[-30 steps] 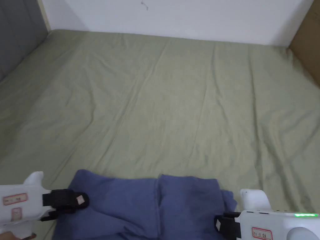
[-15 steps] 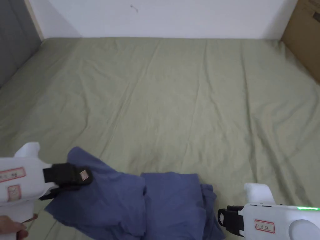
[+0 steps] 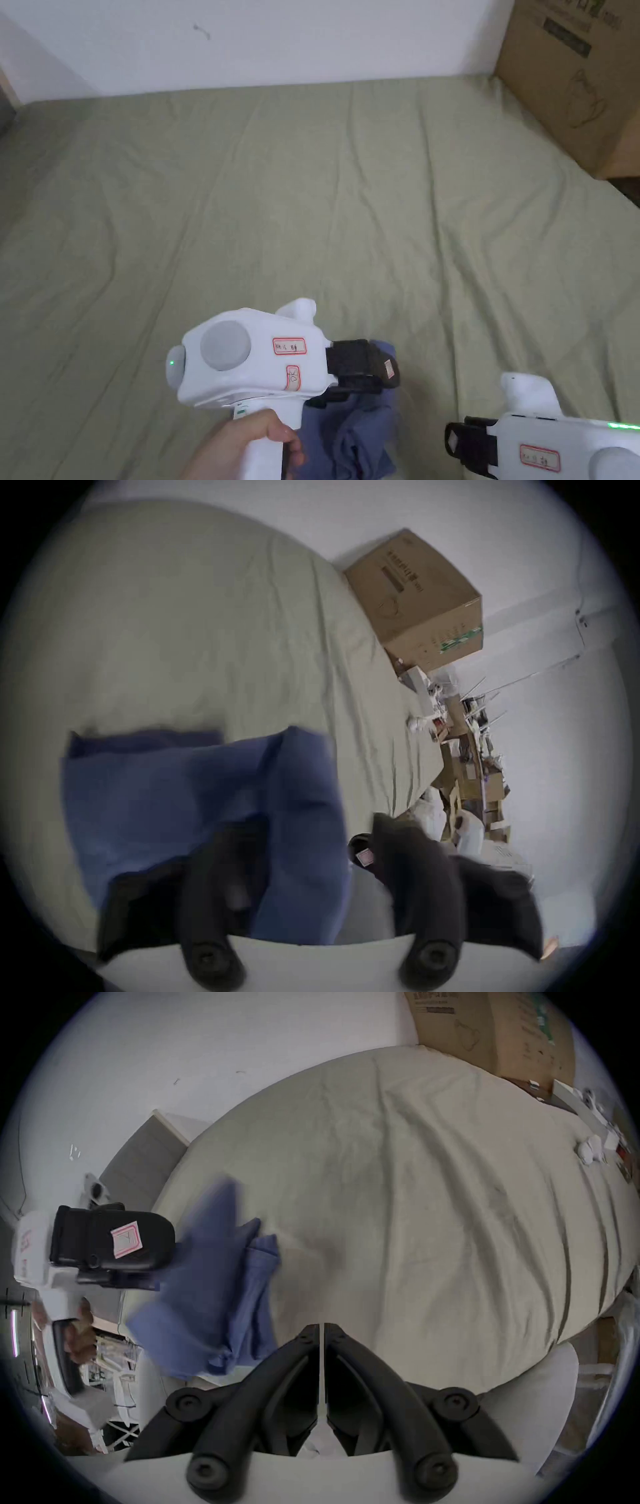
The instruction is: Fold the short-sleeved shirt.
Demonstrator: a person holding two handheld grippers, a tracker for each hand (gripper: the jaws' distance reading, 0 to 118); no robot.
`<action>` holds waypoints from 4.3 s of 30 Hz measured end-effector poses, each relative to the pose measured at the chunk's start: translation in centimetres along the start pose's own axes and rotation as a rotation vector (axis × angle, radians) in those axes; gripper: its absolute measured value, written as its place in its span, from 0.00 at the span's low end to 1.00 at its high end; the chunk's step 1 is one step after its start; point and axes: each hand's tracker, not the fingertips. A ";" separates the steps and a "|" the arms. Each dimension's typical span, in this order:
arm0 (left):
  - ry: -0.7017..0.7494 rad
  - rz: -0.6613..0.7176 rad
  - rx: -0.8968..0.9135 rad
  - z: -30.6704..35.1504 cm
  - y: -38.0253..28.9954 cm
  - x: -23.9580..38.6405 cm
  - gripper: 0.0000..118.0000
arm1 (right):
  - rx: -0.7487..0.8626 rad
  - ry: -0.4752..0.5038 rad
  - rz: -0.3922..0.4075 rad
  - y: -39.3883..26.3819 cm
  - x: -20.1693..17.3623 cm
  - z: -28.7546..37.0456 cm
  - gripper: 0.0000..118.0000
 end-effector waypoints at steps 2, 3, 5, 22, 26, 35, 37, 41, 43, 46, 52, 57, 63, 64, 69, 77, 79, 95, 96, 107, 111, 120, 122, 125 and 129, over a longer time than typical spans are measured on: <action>-0.051 0.102 0.006 -0.9 0.1 -1.0 0.84 | 0.005 -0.009 -0.014 -0.2 0.7 0.4 0.02; -0.063 0.118 0.016 -0.7 0.1 -1.5 0.86 | 0.006 -0.009 -0.017 -0.2 0.9 0.5 0.02; -0.032 0.123 0.043 0.5 0.0 -2.0 0.85 | 0.010 -0.012 -0.025 -0.2 1.3 0.7 0.02; 0.116 0.001 0.016 2.3 -3.6 -5.0 0.01 | -0.010 0.025 -0.007 -0.3 0.6 -0.8 0.02; 0.070 -0.020 -0.089 -2.7 -4.5 -3.1 0.01 | 0.004 0.023 -0.024 -0.6 1.1 -0.3 0.02; 0.110 -0.152 -0.163 -6.8 -5.1 1.4 0.00 | 0.024 0.010 -0.066 -1.1 2.5 0.8 0.02; 0.074 -0.182 -0.164 -7.1 -5.2 2.1 0.01 | 0.024 0.006 -0.076 -1.2 2.5 0.7 0.02; 0.064 -0.247 -0.188 -6.9 -5.7 2.5 0.01 | 0.031 0.006 -0.068 -1.2 2.3 1.2 0.02; 0.057 -0.218 -0.146 -5.7 -5.4 2.1 0.01 | 0.034 0.009 -0.063 -0.9 2.0 1.5 0.02; 0.039 -0.170 -0.049 -2.3 -4.3 1.0 0.01 | 0.038 0.020 -0.030 -0.4 1.1 1.7 0.02; 0.017 -0.075 0.139 7.1 -3.4 -3.8 0.01 | 0.027 0.114 0.074 1.8 -2.7 0.8 0.02; 0.071 0.028 0.223 12.1 -4.7 -9.2 0.01 | -0.017 0.157 0.198 3.3 -7.2 -1.6 0.02; 0.041 0.122 0.257 13.9 -7.0 -13.4 0.01 | -0.171 0.160 0.295 3.5 -10.6 -7.6 0.02; 0.049 0.120 0.253 13.8 -7.2 -13.7 0.01 | -0.205 0.135 0.317 3.4 -11.0 -8.8 0.02; 0.031 0.138 0.223 12.2 -7.6 -15.1 0.33 | -0.223 0.115 0.322 3.3 -11.2 -10.3 0.02; -0.174 0.201 0.204 6.7 -4.9 -16.2 1.00 | -0.212 0.144 0.216 3.1 -10.2 -9.9 0.02; -0.272 0.251 0.237 5.1 -4.7 -16.6 1.00 | -0.214 0.138 0.244 3.1 -10.4 -9.8 0.02; -0.134 0.200 0.136 5.8 -3.3 -17.6 0.19 | -0.187 0.171 0.206 3.6 -10.7 -7.6 0.02; -0.100 0.157 0.139 6.5 -3.1 -17.5 0.19 | -0.176 0.174 0.209 3.7 -10.8 -7.2 0.02; 0.507 0.034 0.217 23.3 0.1 -22.7 0.19 | -0.140 0.089 0.187 4.4 -9.7 -6.4 0.02; 0.846 -0.032 0.168 26.9 1.2 -24.8 0.19 | -0.153 0.018 0.245 4.1 -10.0 -6.7 0.02; 1.322 -0.109 0.032 27.4 4.3 -30.5 0.68 | -0.192 0.037 0.192 4.5 -9.9 -8.0 0.02; 1.345 -0.097 0.102 28.4 4.3 -30.2 0.86 | -0.192 0.037 0.199 4.6 -10.0 -8.0 0.02; 1.157 0.018 0.247 30.4 4.0 -28.5 0.87 | -0.194 0.042 0.191 4.8 -9.8 -8.4 0.02; 0.893 0.110 0.380 32.2 2.4 -25.1 0.83 | -0.187 0.050 0.187 4.7 -9.6 -8.2 0.02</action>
